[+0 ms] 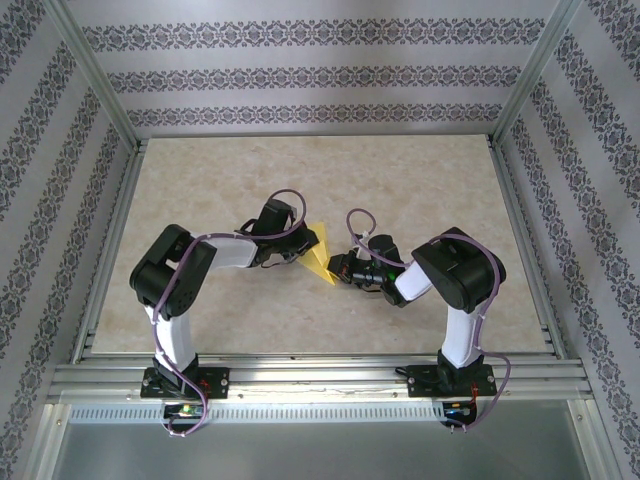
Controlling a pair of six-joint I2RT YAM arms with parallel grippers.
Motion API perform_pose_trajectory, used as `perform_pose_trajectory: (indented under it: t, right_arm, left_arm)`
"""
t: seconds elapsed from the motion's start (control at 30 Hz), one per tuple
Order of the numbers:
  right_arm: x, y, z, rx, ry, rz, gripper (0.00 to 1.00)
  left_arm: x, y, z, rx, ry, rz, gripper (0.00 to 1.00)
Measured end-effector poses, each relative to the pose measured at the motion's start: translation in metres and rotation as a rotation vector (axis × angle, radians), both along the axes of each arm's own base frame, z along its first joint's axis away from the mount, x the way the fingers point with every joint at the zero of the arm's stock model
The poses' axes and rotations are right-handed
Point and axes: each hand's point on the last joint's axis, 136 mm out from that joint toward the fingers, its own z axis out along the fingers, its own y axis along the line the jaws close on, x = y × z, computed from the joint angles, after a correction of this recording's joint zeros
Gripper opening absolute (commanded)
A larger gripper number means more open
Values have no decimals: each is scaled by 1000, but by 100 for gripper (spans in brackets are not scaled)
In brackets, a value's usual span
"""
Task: Fold a paper plane with a square sheet of paper (pick it up from the middle)
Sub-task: Fourth fold the wing at the center of the table.
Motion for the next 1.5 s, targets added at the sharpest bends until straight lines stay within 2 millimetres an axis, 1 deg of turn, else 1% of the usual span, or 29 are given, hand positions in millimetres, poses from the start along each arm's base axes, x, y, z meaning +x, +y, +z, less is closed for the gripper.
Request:
perform_pose_trajectory:
  t: [0.3, 0.4, 0.47, 0.53, 0.73, 0.9, 1.1, 1.33, 1.5]
  right_arm:
    - [1, -2, 0, 8, 16, -9, 0]
    - [1, -2, 0, 9, 20, -11, 0]
    - [1, -2, 0, 10, 21, -12, 0]
    - [1, -2, 0, 10, 21, -13, 0]
    - [2, -4, 0, 19, 35, -25, 0]
    - [2, -4, 0, 28, 37, -29, 0]
    - [3, -5, -1, 37, 49, -36, 0]
    - [2, -5, -1, 45, 44, -39, 0]
    - [3, -6, 0, 49, 39, -43, 0]
  left_arm:
    - [-1, 0, -15, 14, 27, 0, 6]
    - [0, -1, -14, 8, 22, -3, 9]
    - [1, -3, -11, -3, 11, -8, 12]
    - [3, -5, -7, -16, -6, -11, 13]
    - [6, -6, -3, -27, -28, -11, 9]
    - [6, -6, -4, -26, -28, -11, 9]
    - [6, -6, -5, -25, -25, -13, 10]
    - [4, -6, -19, -12, -2, -18, 12]
    - [4, -7, -18, -17, -10, -27, 13]
